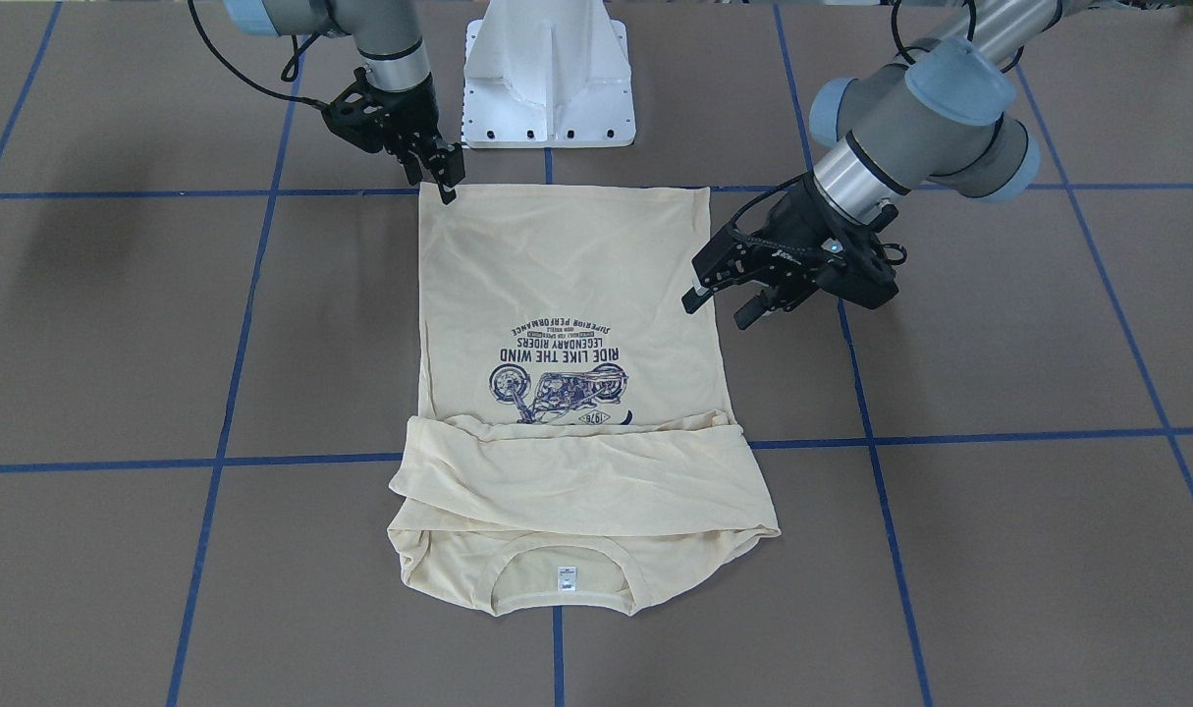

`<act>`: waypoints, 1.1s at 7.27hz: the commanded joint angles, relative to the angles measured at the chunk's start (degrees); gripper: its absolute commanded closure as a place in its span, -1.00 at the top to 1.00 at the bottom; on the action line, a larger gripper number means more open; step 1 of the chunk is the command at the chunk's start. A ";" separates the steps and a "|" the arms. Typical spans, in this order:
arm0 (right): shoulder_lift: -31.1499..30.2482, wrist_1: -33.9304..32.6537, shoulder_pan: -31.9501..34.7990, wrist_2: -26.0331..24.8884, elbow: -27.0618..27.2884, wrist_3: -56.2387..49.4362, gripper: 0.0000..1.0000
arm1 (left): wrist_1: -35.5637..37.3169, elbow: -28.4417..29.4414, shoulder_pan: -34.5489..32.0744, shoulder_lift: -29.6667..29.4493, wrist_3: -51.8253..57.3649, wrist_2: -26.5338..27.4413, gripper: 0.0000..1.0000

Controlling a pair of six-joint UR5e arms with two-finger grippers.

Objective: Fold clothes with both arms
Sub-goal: 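Grasp the hem corner nearest the right gripper with the right gripper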

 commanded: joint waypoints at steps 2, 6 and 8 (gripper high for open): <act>-0.03 -0.04 0.00 0.02 0.08 0.09 0.08 | 0.00 0.23 0.03 0.02 0.05 0.12 0.68; -1.61 -0.21 -0.09 0.20 0.69 0.00 0.32 | 0.00 0.76 0.12 -0.25 -0.04 0.12 0.68; -1.61 -0.21 -1.14 0.20 0.69 0.09 0.45 | 0.00 0.85 0.20 -0.33 -0.04 0.12 0.68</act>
